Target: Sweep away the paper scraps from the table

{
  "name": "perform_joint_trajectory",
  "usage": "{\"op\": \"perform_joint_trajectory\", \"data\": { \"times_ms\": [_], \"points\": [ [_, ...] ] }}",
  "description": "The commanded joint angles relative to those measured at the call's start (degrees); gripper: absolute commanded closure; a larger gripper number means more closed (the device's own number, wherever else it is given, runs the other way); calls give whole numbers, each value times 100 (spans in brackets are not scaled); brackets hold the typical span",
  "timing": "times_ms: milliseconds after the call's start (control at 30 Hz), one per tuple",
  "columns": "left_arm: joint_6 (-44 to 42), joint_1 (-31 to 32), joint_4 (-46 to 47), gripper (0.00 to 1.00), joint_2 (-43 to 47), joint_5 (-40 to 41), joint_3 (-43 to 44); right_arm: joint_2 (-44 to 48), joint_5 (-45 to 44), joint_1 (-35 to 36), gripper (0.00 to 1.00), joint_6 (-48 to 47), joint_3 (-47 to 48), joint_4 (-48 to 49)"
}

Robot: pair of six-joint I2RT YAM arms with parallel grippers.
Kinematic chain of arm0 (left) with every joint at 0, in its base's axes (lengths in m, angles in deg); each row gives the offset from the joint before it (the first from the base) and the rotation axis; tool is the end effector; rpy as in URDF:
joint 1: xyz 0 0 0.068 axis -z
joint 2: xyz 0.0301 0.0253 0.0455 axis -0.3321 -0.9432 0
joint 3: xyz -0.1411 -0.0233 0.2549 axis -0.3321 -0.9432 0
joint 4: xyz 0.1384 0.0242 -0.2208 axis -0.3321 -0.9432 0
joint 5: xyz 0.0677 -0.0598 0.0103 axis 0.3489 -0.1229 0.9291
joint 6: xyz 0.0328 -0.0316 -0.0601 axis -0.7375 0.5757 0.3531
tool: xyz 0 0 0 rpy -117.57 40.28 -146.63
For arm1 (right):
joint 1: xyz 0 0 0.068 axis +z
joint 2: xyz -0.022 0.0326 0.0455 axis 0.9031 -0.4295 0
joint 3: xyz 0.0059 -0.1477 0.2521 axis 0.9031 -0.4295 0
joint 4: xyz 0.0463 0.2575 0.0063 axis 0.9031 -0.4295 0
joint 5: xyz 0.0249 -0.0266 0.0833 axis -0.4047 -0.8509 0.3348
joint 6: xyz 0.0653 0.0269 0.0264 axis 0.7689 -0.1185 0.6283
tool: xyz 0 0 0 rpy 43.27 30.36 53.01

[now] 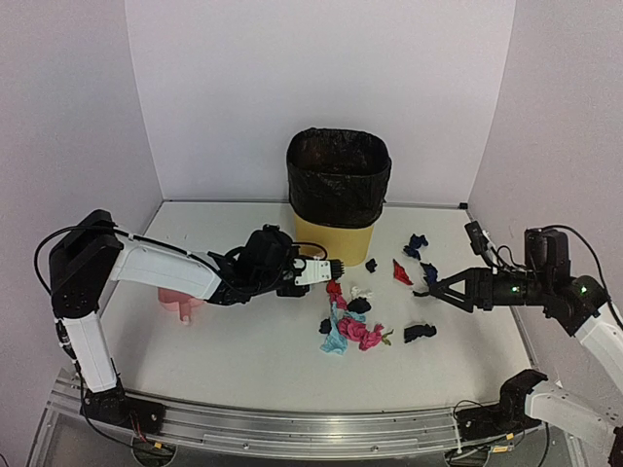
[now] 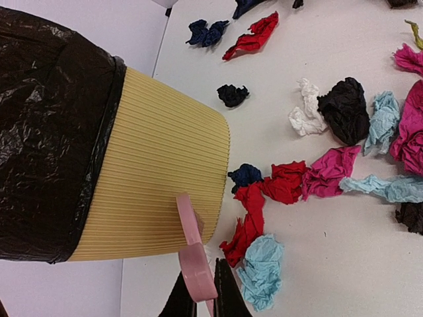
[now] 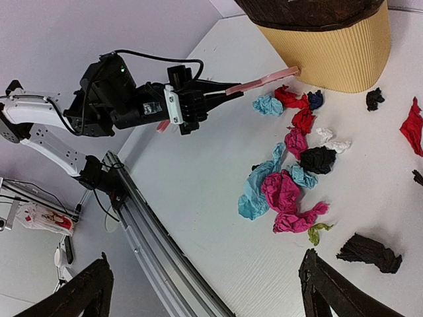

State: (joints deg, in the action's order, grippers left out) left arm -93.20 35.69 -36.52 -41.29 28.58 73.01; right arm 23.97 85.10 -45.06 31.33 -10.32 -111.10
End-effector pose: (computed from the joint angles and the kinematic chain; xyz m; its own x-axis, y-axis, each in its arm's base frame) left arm 0.2598 -0.3507 0.2035 0.4163 0.7843 -0.4599 0.6231 0.1223 0.7725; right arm 0.1315 0.0871 0.2996 -0.6275 0.0158 -0.7785 -0.6202 0.5944 0.5120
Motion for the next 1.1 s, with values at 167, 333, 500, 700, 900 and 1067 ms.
{"op": "perform_joint_trajectory", "data": {
  "times_ms": [167,333,500,700,900,1067],
  "points": [
    [-227,12,316,100,-398,-553,368,-61,178,-26,5,-109,163,-7],
    [-242,266,23,100,-410,-809,418,-40,167,-28,5,-110,145,-7],
    [-244,612,-217,100,-429,-877,485,-85,216,-32,5,-110,137,-10],
    [-298,1121,-432,100,-246,-784,418,-104,238,-28,5,-101,110,-11],
    [-212,1319,-296,100,102,-459,217,-141,270,-30,5,-92,97,-5],
    [-133,1319,148,100,409,138,225,-192,244,-26,5,-101,112,-3]
  ]
}}
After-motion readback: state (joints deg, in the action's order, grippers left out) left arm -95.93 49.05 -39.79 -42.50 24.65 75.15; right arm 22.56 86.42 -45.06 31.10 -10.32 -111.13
